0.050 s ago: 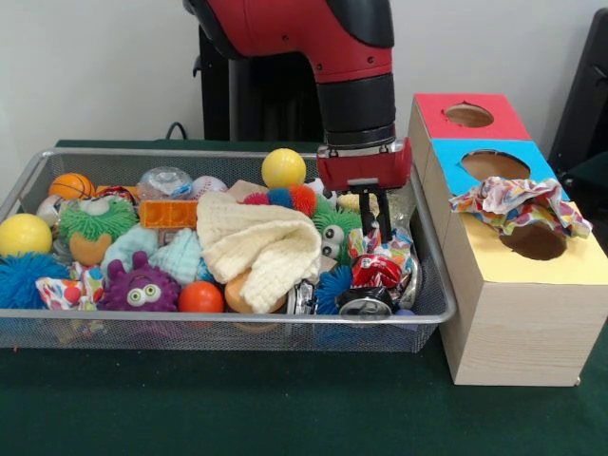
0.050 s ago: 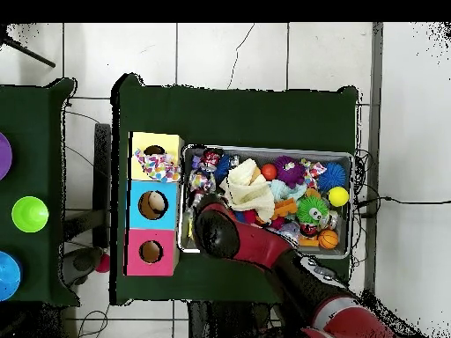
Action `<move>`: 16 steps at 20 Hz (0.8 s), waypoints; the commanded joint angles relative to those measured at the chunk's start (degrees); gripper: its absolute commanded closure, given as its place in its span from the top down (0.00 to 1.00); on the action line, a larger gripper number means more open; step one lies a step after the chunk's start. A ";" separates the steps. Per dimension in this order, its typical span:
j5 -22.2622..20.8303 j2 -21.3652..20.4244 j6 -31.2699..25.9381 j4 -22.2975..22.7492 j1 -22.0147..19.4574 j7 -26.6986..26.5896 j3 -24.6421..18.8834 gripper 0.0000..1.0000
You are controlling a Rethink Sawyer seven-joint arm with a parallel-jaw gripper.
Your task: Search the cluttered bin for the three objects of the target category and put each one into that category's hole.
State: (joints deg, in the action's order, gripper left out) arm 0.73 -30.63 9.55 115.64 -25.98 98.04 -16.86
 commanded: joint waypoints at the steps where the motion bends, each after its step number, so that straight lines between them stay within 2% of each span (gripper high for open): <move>1: -1.60 -3.49 -9.54 -5.53 2.08 1.94 4.46 0.00; 8: -1.09 -10.96 -20.53 -4.01 0.56 1.53 3.80 0.00; 16: -1.31 -18.59 -36.06 -6.89 2.01 1.39 5.76 0.00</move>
State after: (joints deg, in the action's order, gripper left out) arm 0.61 -43.34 -15.32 114.83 -24.25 98.04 -12.68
